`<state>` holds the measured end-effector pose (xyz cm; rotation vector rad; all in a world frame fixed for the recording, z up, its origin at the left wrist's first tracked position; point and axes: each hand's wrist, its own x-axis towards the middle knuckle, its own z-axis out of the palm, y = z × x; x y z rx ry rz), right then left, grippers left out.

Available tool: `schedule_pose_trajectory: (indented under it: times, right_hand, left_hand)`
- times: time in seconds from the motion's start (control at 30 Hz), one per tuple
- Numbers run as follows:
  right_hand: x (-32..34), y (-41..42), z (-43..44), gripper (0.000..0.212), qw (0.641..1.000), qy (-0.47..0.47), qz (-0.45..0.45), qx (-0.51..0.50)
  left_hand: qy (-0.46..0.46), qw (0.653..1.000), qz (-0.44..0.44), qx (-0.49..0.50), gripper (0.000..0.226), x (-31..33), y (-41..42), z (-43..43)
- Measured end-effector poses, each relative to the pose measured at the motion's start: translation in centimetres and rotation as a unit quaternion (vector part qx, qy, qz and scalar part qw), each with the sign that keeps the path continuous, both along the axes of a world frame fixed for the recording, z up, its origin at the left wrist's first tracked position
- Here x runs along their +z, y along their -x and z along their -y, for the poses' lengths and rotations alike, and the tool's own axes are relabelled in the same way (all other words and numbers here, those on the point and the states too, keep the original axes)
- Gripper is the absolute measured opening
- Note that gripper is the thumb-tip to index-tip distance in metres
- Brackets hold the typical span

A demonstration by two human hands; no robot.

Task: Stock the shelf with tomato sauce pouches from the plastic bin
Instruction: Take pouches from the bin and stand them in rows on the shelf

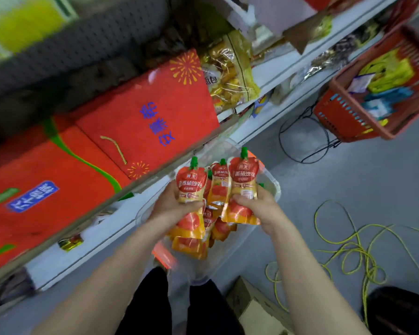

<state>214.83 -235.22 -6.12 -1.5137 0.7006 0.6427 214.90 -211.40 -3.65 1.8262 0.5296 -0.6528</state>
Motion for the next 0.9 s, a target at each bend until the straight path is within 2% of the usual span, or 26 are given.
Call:
schedule_pose_trajectory:
  times: [0.13,0.23,0.33,0.43,0.63,0.77,0.9]
  right_hand:
    - [5.5,0.6,-2.2,0.035,0.995,-0.078,0.046,-0.028]
    - [9.6,0.7,-4.6,0.024,0.991,-0.098,0.086,-0.022]
    - [13.5,1.2,-7.8,0.011,0.984,-0.112,0.138,0.017]
    - [17.6,2.1,-11.9,0.018,0.974,-0.108,0.192,0.052]
    - [25.2,4.9,-22.2,0.018,0.934,-0.133,0.318,0.089]
    - [29.4,6.5,-30.4,0.008,0.911,-0.161,0.367,0.102]
    - [32.8,7.0,-38.6,0.012,0.893,-0.169,0.401,0.116]
  left_hand:
    - [0.118,0.988,0.005,0.103,0.055,5.2,2.3,-2.5]
    - [0.146,0.981,0.041,0.123,0.042,8.2,3.9,-5.4]
    - [0.16,0.975,0.094,0.125,0.043,11.5,5.9,-8.7]
    - [0.168,0.965,0.166,0.114,0.039,15.0,8.4,-12.5]
    - [0.156,0.931,0.3,0.139,0.055,23.3,14.7,-21.8]
    - [0.137,0.904,0.358,0.189,0.054,28.0,18.6,-29.0]
    - [0.103,0.879,0.391,0.253,0.053,31.0,21.4,-36.1]
